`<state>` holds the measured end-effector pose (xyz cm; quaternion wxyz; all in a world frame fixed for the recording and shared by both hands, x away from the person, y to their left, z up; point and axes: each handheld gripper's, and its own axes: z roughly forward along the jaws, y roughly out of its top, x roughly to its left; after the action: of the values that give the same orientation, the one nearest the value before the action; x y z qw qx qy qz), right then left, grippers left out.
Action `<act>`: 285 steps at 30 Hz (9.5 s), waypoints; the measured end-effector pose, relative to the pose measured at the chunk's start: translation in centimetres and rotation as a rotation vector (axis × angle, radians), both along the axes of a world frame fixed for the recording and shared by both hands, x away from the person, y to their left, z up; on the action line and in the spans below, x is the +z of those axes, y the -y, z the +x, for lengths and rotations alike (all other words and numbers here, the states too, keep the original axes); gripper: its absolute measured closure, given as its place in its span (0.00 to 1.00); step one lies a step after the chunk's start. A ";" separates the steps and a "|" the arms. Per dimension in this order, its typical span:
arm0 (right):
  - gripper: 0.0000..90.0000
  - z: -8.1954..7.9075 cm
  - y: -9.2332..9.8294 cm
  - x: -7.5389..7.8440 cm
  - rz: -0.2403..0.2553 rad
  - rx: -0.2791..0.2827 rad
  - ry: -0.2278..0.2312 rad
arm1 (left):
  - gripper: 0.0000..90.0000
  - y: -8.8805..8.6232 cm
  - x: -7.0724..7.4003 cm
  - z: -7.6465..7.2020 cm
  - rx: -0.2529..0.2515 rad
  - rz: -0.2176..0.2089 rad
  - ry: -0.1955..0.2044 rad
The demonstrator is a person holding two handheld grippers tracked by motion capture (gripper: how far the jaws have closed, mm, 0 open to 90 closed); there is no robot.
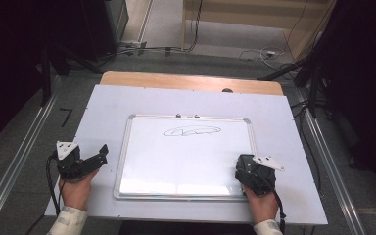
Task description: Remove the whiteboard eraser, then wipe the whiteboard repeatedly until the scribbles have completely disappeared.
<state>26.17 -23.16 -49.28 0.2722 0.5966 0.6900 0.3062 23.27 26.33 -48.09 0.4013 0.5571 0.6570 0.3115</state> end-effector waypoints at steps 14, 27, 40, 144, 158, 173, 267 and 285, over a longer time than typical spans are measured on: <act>0.42 0.1 -0.7 -0.4 -0.032 -0.022 -0.001 | 0.06 0.0 0.0 0.0 0.005 -0.001 -0.004; 0.43 0.2 -0.2 -0.3 -0.006 0.019 -0.019 | 0.06 -0.1 -0.1 0.0 0.007 -0.002 -0.010; 0.43 0.3 -0.1 -0.2 -0.007 0.055 -0.028 | 0.07 -0.1 -0.1 0.0 0.007 -0.007 -0.010; 0.43 11.5 -5.4 2.9 -0.001 0.226 -0.052 | 0.07 -0.3 -0.3 0.4 0.008 -0.027 -0.025; 0.43 12.9 -5.6 1.8 -0.016 0.228 -0.062 | 0.07 -0.3 -0.4 0.4 0.008 -0.024 -0.027; 0.43 13.7 -6.0 1.6 -0.033 0.227 -0.063 | 0.07 -0.3 -0.4 0.4 0.007 -0.024 -0.028; 0.44 14.1 -6.1 0.8 -0.026 0.232 -0.056 | 0.07 -0.1 -0.4 0.3 0.002 -0.025 -0.031; 0.44 14.0 -6.5 0.7 -0.030 0.240 -0.051 | 0.07 -0.1 -0.4 0.3 0.001 -0.024 -0.031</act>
<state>40.17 -16.62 -48.58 0.2247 0.5133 0.7676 0.3111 23.58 26.43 -48.51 0.3975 0.5566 0.6672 0.2949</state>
